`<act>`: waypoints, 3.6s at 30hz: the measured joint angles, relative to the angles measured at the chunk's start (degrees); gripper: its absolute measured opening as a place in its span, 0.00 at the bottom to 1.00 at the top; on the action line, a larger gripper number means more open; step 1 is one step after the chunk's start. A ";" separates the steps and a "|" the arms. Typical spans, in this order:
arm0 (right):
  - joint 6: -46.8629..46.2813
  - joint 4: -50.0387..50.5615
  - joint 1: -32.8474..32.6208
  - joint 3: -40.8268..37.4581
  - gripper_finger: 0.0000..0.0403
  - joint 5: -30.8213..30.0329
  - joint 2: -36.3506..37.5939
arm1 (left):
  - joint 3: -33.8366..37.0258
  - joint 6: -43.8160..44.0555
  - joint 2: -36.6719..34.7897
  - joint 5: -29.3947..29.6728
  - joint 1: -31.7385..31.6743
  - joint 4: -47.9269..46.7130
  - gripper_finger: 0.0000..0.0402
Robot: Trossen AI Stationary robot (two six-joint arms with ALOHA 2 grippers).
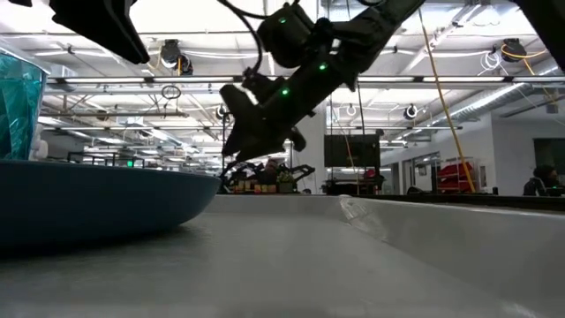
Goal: Pick and place plate/cup/fork/spoon on tray
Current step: Put the orange fork on the gray tray to the right of the dark blue plate
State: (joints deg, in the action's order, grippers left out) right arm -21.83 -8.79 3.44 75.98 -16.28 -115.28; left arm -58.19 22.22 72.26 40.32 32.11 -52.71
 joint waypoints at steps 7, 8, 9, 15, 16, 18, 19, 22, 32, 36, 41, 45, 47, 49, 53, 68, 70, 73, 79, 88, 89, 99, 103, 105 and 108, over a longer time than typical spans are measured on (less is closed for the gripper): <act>6.42 -0.39 0.63 4.37 0.47 -3.01 -5.28 | 0.00 -1.04 -0.05 0.04 -0.72 0.56 0.30; 6.67 -0.37 0.65 4.51 0.48 -3.22 -6.13 | 0.00 -1.14 -0.05 0.07 -0.71 0.65 0.30; 6.68 -0.33 0.70 4.81 0.48 -3.19 -6.94 | 0.00 -1.16 -0.05 0.07 -0.71 0.70 0.30; 6.44 -1.95 0.57 5.10 0.48 -3.13 -10.08 | 0.00 -1.63 -0.01 0.12 -0.71 1.01 0.30; 6.52 -2.17 0.57 5.10 0.48 -3.16 -10.53 | 0.00 -1.97 -0.01 0.18 -0.71 1.49 0.30; 6.88 -2.57 0.61 5.10 0.48 -3.14 -11.23 | 0.00 -3.04 -0.01 0.20 -0.71 2.49 0.30; 6.99 -2.30 0.63 5.09 0.48 -3.15 -11.28 | 0.00 -3.56 -0.01 0.20 -0.71 3.13 0.30; 7.30 -2.27 0.63 5.10 0.48 -3.23 -11.21 | 0.00 -4.36 -0.01 0.20 -0.71 3.84 0.30; 7.47 -2.63 0.42 5.05 0.48 -4.60 -12.81 | 0.00 -6.65 -0.01 -0.12 -0.71 7.50 0.30; 5.27 -4.21 0.17 5.18 0.48 -6.26 -14.72 | -0.02 -7.32 -0.01 -0.72 -0.71 8.24 0.30; 4.45 -4.10 0.17 5.21 0.43 -6.80 -15.28 | -0.02 -7.55 -0.01 -0.79 -0.71 8.37 0.30; 4.79 -4.09 0.11 5.21 0.31 -7.47 -15.37 | -0.02 -8.07 -0.01 -0.81 -0.71 8.44 0.30; 4.63 -4.02 0.10 5.21 0.23 -7.52 -15.39 | -0.02 -8.07 -0.01 -0.81 -0.71 8.44 0.30; 4.44 -3.83 0.11 5.21 0.15 -7.58 -15.39 | -0.02 -8.07 -0.01 -0.81 -0.71 8.44 0.30; 3.62 -3.57 0.09 5.16 0.03 -7.82 -15.39 | -0.02 -8.07 -0.01 -0.81 -0.71 8.50 0.30; -1.93 3.01 -2.45 4.88 0.02 -13.39 -8.24 | -0.02 -6.62 -0.01 -0.79 -0.69 9.46 0.30; -3.31 5.46 -3.66 4.97 0.02 -14.90 -6.36 | -0.02 -6.06 -0.01 -0.79 -0.69 9.30 0.30; -5.72 9.12 -6.11 4.90 0.02 -17.92 -4.32 | -0.02 -5.07 -0.01 -0.80 -0.69 9.31 0.30; -12.81 14.19 -12.25 4.99 0.02 -23.28 -0.44 | -0.02 -2.18 -0.01 -0.81 -0.69 9.23 0.30; -27.48 15.23 -22.41 4.97 0.02 -29.30 -0.26 | -0.02 3.26 -0.01 -0.88 0.40 9.27 0.30; -29.23 15.55 -23.61 4.97 0.02 -30.46 -0.26 | -0.02 3.90 -0.01 -0.90 0.76 9.28 0.30; -44.04 16.97 -33.51 4.97 0.02 -36.54 -0.26 | -0.02 7.10 -0.01 -1.03 4.58 9.70 0.30; -48.27 17.70 -36.02 4.97 0.02 -37.57 -0.78 | -0.02 8.17 -0.01 -1.04 5.56 9.95 0.30; -49.80 17.93 -36.95 4.98 0.02 -37.56 -0.78 | -0.02 8.51 -0.01 -1.03 5.96 10.15 0.30; -52.32 19.09 -37.86 5.01 0.02 -37.65 -0.70 | -0.02 8.93 -0.01 -1.03 6.43 10.68 0.30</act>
State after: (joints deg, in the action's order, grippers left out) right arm -74.15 10.30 -34.42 81.00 -53.93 -115.98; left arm -58.22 31.15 72.25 39.29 38.54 -42.03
